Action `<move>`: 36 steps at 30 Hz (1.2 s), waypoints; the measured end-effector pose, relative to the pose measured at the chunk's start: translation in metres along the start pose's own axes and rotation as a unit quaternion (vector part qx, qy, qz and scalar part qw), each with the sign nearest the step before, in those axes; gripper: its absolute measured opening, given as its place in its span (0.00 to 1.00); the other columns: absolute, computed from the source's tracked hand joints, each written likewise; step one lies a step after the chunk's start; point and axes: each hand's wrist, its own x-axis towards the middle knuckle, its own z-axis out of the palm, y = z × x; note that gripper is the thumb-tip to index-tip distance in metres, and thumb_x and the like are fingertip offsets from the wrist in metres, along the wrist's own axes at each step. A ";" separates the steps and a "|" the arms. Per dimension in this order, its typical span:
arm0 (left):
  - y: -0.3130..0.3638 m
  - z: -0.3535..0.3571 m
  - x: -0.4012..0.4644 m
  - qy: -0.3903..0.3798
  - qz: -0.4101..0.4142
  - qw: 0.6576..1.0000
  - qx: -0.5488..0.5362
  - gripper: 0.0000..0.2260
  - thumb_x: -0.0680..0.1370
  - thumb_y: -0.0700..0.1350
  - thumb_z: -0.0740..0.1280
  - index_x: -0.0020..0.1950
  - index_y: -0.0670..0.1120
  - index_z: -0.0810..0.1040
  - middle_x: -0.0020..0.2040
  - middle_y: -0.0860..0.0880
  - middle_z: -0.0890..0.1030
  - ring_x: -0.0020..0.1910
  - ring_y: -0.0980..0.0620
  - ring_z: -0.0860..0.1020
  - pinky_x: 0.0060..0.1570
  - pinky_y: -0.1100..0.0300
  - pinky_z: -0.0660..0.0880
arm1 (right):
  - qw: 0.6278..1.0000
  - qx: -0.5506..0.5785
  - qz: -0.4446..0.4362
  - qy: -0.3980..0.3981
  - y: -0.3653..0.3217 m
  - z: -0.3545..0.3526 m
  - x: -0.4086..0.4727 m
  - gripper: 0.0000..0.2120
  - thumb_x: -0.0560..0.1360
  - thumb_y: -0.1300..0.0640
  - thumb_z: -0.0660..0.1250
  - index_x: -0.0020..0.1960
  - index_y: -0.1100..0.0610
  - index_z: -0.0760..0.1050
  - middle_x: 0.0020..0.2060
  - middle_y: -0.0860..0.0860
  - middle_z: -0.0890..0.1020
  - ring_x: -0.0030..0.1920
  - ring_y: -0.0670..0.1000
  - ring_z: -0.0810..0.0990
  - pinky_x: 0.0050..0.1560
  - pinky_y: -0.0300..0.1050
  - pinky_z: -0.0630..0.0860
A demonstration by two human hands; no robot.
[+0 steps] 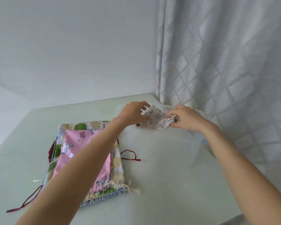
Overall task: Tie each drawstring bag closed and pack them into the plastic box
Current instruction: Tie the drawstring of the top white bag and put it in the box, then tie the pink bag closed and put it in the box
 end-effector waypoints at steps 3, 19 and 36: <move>-0.002 -0.001 -0.015 0.075 0.029 0.995 0.054 0.14 0.76 0.53 0.65 0.61 0.53 0.75 0.55 0.55 0.80 0.55 0.53 0.76 0.53 0.58 0.72 | 1.000 0.014 -0.015 -0.016 -0.002 -0.002 -0.005 0.17 0.71 0.50 0.70 0.60 0.46 0.75 0.56 0.49 0.72 0.57 0.50 0.73 0.59 0.48 0.69; -0.126 0.009 -0.298 0.093 -0.167 0.981 -0.039 0.28 0.67 0.59 0.60 0.67 0.55 0.68 0.57 0.51 0.73 0.57 0.50 0.72 0.59 0.50 0.71 | 0.979 0.141 -0.143 -0.020 -0.166 0.150 -0.064 0.13 0.71 0.42 0.69 0.50 0.50 0.76 0.40 0.44 0.79 0.41 0.46 0.77 0.35 0.40 0.68; -0.130 0.006 -0.350 0.289 -0.229 0.917 -0.152 0.02 0.71 0.42 0.73 0.42 0.47 0.82 0.30 0.58 0.79 0.28 0.63 0.75 0.32 0.75 0.68 | 0.931 0.326 -0.096 0.133 -0.153 0.162 -0.083 0.02 0.71 0.56 0.73 0.43 0.53 0.83 0.31 0.39 0.81 0.31 0.33 0.75 0.35 0.25 0.67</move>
